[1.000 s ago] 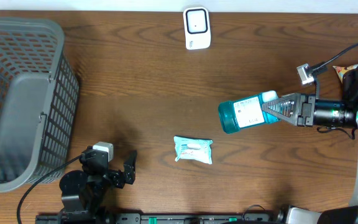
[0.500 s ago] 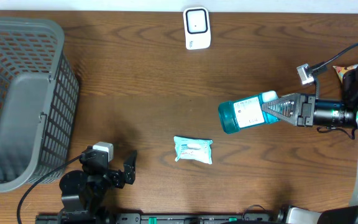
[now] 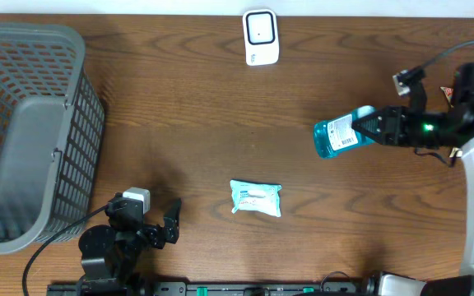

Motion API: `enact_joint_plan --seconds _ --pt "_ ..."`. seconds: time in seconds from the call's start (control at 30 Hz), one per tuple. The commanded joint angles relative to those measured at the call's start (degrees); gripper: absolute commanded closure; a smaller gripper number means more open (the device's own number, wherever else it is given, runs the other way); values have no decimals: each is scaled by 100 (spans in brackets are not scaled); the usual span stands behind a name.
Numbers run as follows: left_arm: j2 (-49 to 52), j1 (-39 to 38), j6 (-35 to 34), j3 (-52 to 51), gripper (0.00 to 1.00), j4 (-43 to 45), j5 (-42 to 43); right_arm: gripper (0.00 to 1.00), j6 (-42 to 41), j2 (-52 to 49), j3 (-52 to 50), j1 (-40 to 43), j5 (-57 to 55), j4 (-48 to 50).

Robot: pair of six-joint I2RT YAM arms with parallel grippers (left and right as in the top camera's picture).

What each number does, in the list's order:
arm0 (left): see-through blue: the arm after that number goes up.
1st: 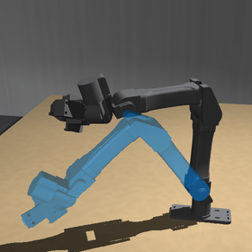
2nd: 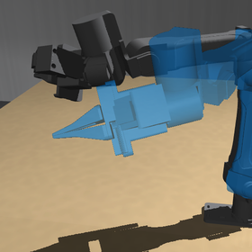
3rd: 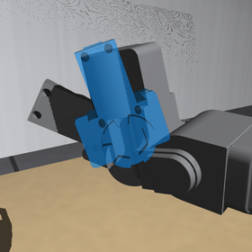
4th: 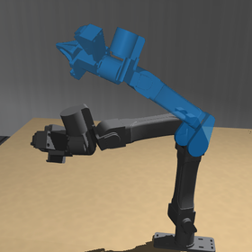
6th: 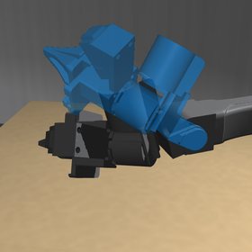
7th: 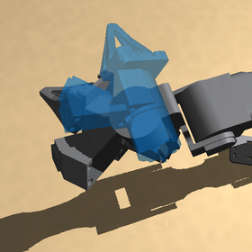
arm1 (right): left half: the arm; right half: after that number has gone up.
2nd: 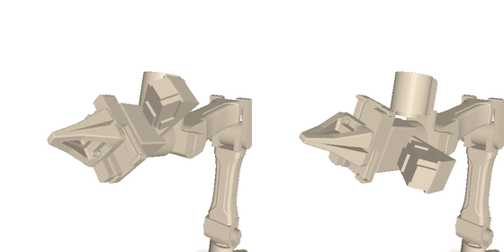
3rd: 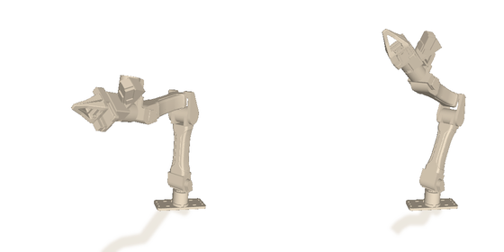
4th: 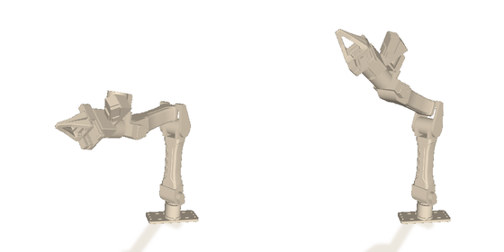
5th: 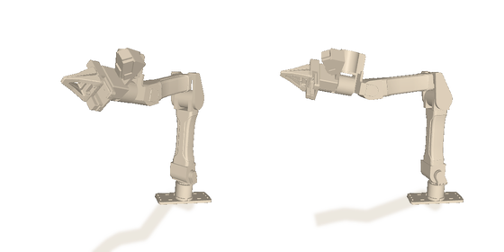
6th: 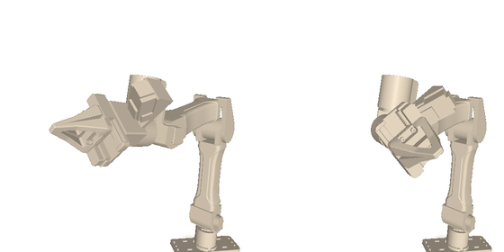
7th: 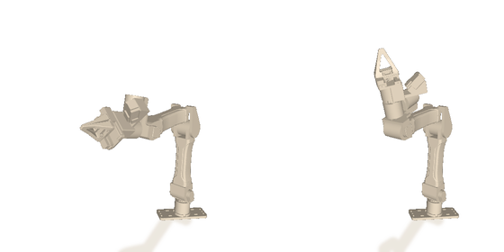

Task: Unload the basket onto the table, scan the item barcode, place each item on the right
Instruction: 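Lift the bottle and swing it toward the right side, then carry the bottle up to the scanner and hold it there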

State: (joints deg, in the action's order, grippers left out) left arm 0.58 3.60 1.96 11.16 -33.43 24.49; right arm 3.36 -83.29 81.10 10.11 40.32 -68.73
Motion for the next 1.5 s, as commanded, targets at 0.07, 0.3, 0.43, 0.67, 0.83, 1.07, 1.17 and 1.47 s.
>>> enact_joint_plan --seconds 0.07,0.3,0.43,0.67,0.83,1.07,1.17,1.47 --pt "-35 -13 81 26 2 0 -11 99 -2011 129 66 -1191 -2262 861" --pt "-35 -13 81 26 2 0 -11 91 -2354 -57 398 -2527 -4911 1440" --pt "-35 -13 81 26 2 0 -11 91 -2347 -415 695 -2798 -5713 1412" --pt "-35 -13 81 26 2 0 -11 87 -2048 -1416 1176 -2872 -6968 1366" --pt "-35 -13 81 26 2 0 -13 86 -1838 -2151 1705 -3077 -7825 1364" --pt "-35 -13 81 26 2 0 -11 86 -1016 -3377 3104 -3563 -9250 1488" --pt "-35 -13 81 26 2 0 -11 86 -361 -3910 3609 -3768 -10048 1937" --pt "-35 -13 81 26 2 0 -11 87 5403 -5541 3825 -4393 -11892 8306"
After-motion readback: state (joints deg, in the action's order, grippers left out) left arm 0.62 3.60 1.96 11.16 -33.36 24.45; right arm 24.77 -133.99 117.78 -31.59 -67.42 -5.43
